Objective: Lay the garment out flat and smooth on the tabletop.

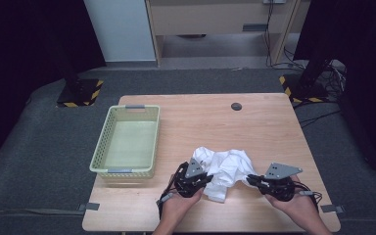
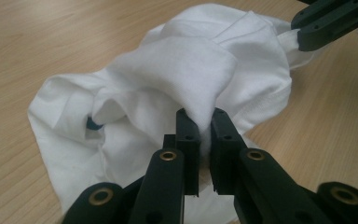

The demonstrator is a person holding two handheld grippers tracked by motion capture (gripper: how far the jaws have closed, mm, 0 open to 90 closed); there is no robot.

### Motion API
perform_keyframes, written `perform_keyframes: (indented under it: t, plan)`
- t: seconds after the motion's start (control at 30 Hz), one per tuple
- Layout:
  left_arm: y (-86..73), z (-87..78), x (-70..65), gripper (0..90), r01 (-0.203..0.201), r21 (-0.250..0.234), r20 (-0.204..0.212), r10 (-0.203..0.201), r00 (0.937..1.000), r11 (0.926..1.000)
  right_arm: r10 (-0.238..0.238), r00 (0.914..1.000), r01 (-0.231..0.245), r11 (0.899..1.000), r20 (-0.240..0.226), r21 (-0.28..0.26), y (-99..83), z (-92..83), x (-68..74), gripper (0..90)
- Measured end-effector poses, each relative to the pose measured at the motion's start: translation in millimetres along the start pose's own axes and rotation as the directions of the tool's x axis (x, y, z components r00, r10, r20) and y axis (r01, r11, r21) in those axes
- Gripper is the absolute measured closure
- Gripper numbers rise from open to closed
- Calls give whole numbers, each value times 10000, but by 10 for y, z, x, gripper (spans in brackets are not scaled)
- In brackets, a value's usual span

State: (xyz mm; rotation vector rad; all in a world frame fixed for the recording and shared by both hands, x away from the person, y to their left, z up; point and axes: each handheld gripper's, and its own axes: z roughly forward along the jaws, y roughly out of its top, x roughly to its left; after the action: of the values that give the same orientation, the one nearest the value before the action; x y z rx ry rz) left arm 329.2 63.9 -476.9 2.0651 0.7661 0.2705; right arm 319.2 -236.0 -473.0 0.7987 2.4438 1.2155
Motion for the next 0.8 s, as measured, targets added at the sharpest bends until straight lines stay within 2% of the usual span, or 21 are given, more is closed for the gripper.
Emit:
perform_keyframes:
  t: [0.1,0.2,0.37,0.5,0.6,0.7,0.8]
  plan:
    - [42,-35,-40,845,-43,-58,68,44,10000,10000,-25,10000,25,10000,30,18,-3,-46,-28,843]
    - [114,-87,-89,845,-180,-204,123,182,9998,9996,44,10000,-43,9998,13,-180,10,-117,-26,847]
    - [255,-131,-115,845,-249,-385,137,255,9996,9989,-99,9997,107,9993,220,-372,79,-203,-39,852]
    - [302,-114,-68,845,-58,-371,170,65,9998,9993,-122,9996,135,9989,268,-455,148,-216,-88,853]
    - [307,-59,-12,845,1,-231,179,3,9998,9997,-59,9996,70,9991,260,-427,160,-162,-130,853]
    - [309,10,79,845,383,-240,373,-374,9986,9990,-7,9997,17,9990,229,-446,159,-95,-183,853]
    - [318,84,158,845,467,-159,362,-461,9983,9988,209,9996,-199,9984,191,-533,153,-42,-270,853]
